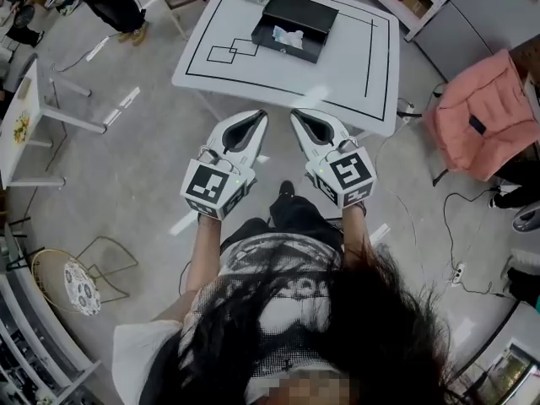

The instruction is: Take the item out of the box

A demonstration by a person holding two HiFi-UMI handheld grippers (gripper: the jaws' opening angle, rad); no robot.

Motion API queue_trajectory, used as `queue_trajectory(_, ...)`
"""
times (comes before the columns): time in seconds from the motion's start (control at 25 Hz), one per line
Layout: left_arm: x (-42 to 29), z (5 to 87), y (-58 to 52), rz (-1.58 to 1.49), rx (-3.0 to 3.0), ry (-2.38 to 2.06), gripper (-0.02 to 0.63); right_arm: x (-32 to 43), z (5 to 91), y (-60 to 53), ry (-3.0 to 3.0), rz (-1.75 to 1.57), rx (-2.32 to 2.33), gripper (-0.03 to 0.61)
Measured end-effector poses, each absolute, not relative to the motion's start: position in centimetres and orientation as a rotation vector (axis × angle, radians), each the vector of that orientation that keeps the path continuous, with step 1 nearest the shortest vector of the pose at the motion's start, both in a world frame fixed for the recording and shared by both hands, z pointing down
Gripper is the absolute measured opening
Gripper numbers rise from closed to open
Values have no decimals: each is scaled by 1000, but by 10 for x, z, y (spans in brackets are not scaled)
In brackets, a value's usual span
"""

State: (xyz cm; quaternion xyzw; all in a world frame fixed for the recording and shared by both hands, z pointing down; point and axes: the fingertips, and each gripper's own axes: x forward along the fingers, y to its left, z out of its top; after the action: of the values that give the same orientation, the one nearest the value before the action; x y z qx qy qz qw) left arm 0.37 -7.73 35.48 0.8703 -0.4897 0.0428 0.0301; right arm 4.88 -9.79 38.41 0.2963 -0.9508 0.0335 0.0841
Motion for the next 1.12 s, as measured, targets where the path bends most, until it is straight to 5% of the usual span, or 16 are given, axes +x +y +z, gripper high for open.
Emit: queue_trajectory(1.12,27,373,-171,224,2594,-1587,0,66,408,-192,-2885,195,768,-2)
